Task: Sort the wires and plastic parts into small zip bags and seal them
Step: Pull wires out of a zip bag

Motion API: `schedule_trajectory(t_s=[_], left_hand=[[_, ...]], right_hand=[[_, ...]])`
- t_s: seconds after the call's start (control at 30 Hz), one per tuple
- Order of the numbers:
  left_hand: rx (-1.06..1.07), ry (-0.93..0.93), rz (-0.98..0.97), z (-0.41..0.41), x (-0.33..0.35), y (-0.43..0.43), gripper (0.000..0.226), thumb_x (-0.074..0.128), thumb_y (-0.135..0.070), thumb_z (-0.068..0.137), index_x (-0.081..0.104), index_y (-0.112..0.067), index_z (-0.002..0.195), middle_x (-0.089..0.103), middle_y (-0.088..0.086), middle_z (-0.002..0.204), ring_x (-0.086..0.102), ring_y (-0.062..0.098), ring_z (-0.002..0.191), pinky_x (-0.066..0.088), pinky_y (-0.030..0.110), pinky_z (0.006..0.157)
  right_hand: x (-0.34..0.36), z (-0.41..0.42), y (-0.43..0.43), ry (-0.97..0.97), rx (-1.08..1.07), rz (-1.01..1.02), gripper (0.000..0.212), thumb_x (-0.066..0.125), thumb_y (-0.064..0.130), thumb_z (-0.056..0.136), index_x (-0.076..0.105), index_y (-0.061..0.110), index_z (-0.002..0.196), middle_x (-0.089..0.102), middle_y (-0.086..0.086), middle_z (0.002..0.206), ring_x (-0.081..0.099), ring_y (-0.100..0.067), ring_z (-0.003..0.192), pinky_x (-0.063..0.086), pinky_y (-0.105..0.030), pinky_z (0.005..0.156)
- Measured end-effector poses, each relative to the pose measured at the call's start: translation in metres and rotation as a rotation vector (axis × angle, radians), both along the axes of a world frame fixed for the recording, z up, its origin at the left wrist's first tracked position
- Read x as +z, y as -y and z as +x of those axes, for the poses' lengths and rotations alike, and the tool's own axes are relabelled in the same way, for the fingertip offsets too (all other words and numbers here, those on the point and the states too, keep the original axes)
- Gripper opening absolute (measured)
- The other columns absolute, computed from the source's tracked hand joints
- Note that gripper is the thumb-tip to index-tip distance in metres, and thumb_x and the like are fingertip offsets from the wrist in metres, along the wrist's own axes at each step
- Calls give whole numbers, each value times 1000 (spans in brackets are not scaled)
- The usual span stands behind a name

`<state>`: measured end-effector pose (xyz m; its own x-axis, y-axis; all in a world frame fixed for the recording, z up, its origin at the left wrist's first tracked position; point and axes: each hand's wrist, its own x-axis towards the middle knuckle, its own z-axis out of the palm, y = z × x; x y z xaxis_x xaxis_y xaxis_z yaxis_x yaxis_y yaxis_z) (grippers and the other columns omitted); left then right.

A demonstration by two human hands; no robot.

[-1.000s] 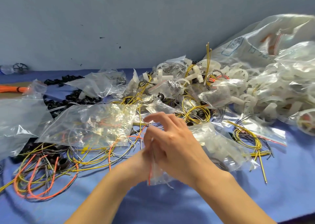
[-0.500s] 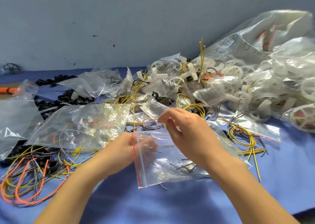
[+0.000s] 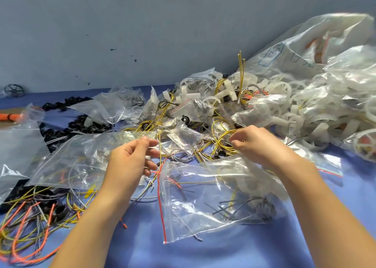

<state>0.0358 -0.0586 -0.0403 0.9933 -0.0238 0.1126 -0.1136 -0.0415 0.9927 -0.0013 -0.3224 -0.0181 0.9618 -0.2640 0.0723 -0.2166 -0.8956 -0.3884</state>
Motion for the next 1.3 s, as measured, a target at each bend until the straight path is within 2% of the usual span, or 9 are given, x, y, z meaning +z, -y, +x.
schedule_trajectory(t_s=[0.17, 0.27, 0.4, 0.53, 0.7, 0.8, 0.93, 1.07, 1.3], left_hand=[[-26, 2, -33, 3, 3, 14, 31, 47, -28, 102, 69, -11, 89, 68, -3, 65, 55, 7, 44, 42, 15, 41], [-52, -9, -54, 6, 5, 22, 31, 46, -26, 102, 70, -11, 89, 68, -4, 64, 54, 7, 44, 41, 15, 41], [-109, -80, -107, 10, 6, 30, 29, 48, -26, 101, 70, -11, 89, 69, -2, 66, 56, 8, 45, 42, 16, 41], [-203, -46, 95, 11, 2, 45, 23, 50, -22, 100, 70, -15, 90, 71, 1, 77, 58, 4, 51, 44, 14, 47], [-287, 145, 603, 10, -5, 69, 28, 49, -40, 98, 67, -26, 81, 64, -21, 65, 57, -5, 65, 44, 21, 63], [-315, 204, 639, 6, -7, 87, 36, 47, -43, 98, 59, -27, 68, 51, -20, 50, 44, -3, 51, 30, 21, 52], [-351, 243, 592, -1, -7, 107, 23, 50, -37, 99, 67, -23, 106, 71, -9, 95, 64, 11, 92, 48, 32, 83], [-227, 295, 654, 1, -5, 109, 27, 44, -33, 101, 64, -18, 93, 68, 3, 82, 63, 27, 82, 49, 43, 75], [-51, 378, 878, 12, 14, 81, 28, 38, -38, 102, 57, -22, 89, 62, 1, 75, 58, 30, 78, 50, 43, 69]], right_hand=[[-9, 19, 8, -112, 41, 161, 20, 56, 31, 94, 74, 20, 96, 72, -2, 92, 64, -19, 85, 50, -28, 76], [-12, 24, 12, -154, 13, 205, 35, 54, 39, 93, 57, 15, 67, 49, 4, 55, 42, -13, 51, 33, -23, 49], [-15, 25, 13, -183, 3, 247, 37, 54, 43, 90, 58, 11, 73, 33, 4, 54, 22, -11, 42, 21, -24, 45], [-19, 25, 16, -169, -7, 226, 44, 50, 51, 93, 71, 13, 101, 52, 7, 56, 44, -6, 48, 40, -27, 57], [-20, 21, 13, -75, 53, 315, 30, 47, 48, 99, 71, 33, 110, 71, 4, 103, 62, -14, 98, 46, -29, 88], [-19, 19, 10, 29, 123, 337, 20, 50, 37, 99, 68, 36, 91, 71, 8, 91, 65, -12, 90, 47, -30, 85], [-15, 18, 2, 191, 156, 375, 14, 53, 31, 98, 67, 31, 100, 75, 7, 85, 67, -11, 83, 50, -32, 82], [-11, 17, 0, 188, 213, 447, 20, 48, 27, 98, 67, 31, 103, 72, 16, 74, 59, 2, 66, 49, -32, 72], [2, 17, -11, 132, 185, 1031, 23, 46, 14, 103, 63, 6, 116, 65, -2, 59, 50, -12, 52, 39, -18, 50]])
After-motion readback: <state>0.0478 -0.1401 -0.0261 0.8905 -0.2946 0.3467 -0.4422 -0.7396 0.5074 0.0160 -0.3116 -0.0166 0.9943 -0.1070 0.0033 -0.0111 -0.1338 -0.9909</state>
